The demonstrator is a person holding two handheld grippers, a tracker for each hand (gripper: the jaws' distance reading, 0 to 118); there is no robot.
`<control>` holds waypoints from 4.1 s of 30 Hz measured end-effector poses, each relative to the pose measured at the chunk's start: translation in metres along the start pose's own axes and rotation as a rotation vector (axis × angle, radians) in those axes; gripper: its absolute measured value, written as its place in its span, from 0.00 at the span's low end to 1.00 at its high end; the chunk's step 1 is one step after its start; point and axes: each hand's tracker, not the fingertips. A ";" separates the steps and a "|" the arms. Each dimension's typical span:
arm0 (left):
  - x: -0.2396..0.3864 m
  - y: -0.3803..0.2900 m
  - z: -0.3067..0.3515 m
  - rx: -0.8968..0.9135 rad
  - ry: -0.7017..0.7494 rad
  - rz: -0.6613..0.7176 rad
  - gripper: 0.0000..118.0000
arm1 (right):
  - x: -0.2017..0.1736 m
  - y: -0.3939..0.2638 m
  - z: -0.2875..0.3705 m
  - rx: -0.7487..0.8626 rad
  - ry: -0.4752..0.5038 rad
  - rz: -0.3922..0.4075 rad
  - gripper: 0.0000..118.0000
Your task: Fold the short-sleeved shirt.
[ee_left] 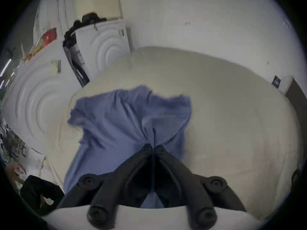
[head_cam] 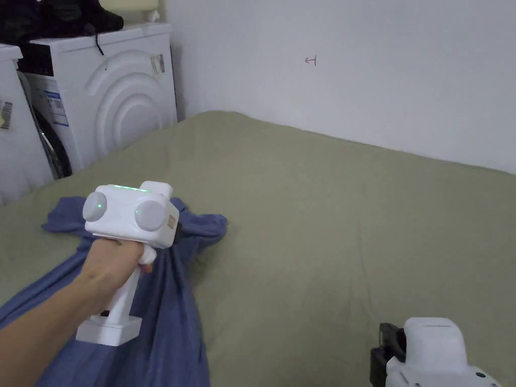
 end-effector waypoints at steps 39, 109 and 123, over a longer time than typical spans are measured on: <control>0.511 -0.095 0.087 -0.113 -0.766 -0.512 0.83 | 0.216 -0.066 0.146 -0.020 -0.462 -0.230 0.00; 0.218 -0.035 -0.049 -0.173 -0.318 -0.250 0.02 | 0.348 -0.009 -0.020 -0.279 -0.463 -0.300 0.00; 0.220 -0.035 -0.058 -0.173 -0.321 -0.249 0.02 | 0.379 -0.042 -0.071 -0.516 -0.352 -0.481 0.82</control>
